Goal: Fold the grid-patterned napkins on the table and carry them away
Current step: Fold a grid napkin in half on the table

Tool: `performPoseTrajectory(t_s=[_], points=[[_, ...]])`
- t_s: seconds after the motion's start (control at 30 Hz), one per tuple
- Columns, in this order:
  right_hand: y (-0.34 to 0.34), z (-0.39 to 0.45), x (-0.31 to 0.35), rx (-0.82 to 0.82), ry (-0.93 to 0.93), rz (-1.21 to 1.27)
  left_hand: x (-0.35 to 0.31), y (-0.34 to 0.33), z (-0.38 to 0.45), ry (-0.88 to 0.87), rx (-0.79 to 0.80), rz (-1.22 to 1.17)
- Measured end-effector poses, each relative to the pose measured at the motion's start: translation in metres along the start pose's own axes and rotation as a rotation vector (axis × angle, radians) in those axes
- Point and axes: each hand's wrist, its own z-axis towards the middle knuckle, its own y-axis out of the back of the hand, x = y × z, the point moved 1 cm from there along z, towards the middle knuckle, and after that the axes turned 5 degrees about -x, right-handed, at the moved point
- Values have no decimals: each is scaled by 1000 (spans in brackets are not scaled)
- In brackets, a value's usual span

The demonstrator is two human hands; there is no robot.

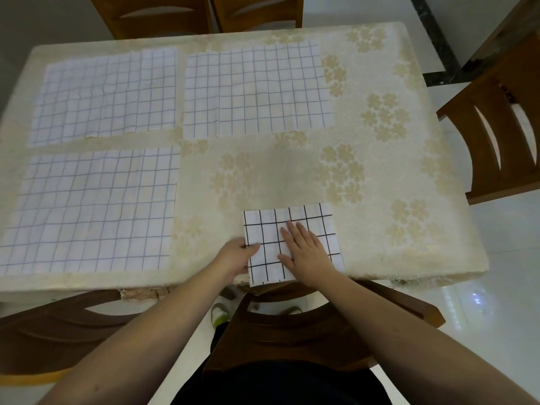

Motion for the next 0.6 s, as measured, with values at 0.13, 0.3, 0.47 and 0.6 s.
performPoseTrajectory(t_s=[0.13, 0.3, 0.47, 0.6], points=[[4, 0, -4, -10, -6, 133, 15, 2, -5, -11, -33, 25], [18, -9, -17, -240, -114, 447, 7, 15, -7, -107, -98, 43], [33, -17, -22, -291, -401, 969, -12, 30, -7, -294, -271, 162], [29, -12, -30, -301, -613, 1407, -29, 19, -18, -432, -246, 262]])
